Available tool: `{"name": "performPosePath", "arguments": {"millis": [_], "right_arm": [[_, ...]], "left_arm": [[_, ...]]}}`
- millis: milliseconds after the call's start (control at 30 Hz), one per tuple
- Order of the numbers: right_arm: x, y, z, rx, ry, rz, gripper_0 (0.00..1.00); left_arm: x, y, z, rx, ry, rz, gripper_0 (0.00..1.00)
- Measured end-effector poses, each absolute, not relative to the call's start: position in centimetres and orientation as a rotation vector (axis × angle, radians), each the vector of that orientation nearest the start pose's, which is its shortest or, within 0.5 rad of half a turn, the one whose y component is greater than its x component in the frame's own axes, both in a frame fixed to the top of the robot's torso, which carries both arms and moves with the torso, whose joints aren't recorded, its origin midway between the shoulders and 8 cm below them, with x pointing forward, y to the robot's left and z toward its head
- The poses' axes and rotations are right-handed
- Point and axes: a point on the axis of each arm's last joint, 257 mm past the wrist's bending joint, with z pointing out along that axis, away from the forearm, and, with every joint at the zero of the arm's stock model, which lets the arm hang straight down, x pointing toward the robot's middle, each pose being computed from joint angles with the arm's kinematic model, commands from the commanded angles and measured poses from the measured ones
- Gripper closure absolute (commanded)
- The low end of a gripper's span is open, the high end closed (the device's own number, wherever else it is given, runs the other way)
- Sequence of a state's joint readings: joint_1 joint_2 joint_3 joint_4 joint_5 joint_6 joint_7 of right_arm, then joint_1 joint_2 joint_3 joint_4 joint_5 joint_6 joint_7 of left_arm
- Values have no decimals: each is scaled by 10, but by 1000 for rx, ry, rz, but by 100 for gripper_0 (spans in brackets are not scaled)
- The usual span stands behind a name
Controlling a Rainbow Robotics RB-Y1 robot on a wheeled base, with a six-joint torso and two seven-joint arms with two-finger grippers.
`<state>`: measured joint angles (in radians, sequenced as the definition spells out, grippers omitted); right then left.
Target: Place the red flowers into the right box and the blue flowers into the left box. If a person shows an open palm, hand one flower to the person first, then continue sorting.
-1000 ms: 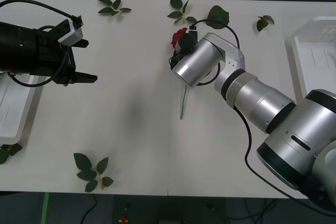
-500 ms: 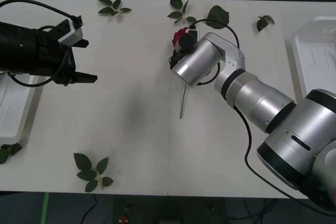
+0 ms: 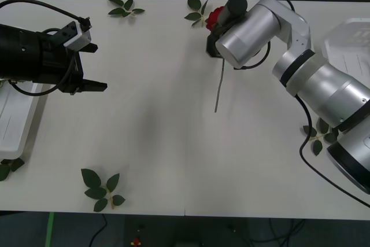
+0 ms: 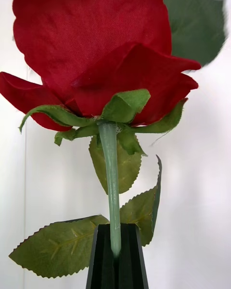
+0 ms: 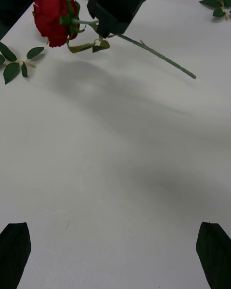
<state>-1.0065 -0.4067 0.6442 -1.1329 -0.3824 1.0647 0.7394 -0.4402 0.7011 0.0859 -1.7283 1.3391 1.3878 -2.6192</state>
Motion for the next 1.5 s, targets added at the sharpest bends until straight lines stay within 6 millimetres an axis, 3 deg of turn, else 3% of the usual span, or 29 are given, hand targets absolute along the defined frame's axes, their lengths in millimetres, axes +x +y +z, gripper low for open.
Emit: {"name": "performPosePath", "arguments": {"millis": [167, 267, 467, 700, 833, 1000, 1200, 1500], "right_arm": [[652, -156, -151, -4, 2251, 57, 100], [645, -198, -136, -77, 2253, -6, 100], [631, -306, -101, 79, 2244, -74, 100], [610, -432, -67, 122, 2237, -285, 100], [599, -495, -59, 205, 2234, -379, 100], [593, -566, -59, 138, 2231, -536, 100], [587, -619, -75, 152, 2213, -603, 100], [572, -651, -110, -4, 2204, -742, 100]], "left_arm": [[487, 194, -122, 1413, 1702, -266, 0], [487, 194, -122, 1412, 1702, -266, 0], [487, 194, -123, 1412, 1703, -268, 0], [487, 195, -123, 1411, 1704, -268, 0], [487, 195, -123, 1411, 1705, -268, 0], [487, 195, -123, 1411, 1705, -268, 0], [487, 195, -123, 1411, 1705, -268, 0], [487, 195, -123, 1411, 1705, -268, 0]]}}
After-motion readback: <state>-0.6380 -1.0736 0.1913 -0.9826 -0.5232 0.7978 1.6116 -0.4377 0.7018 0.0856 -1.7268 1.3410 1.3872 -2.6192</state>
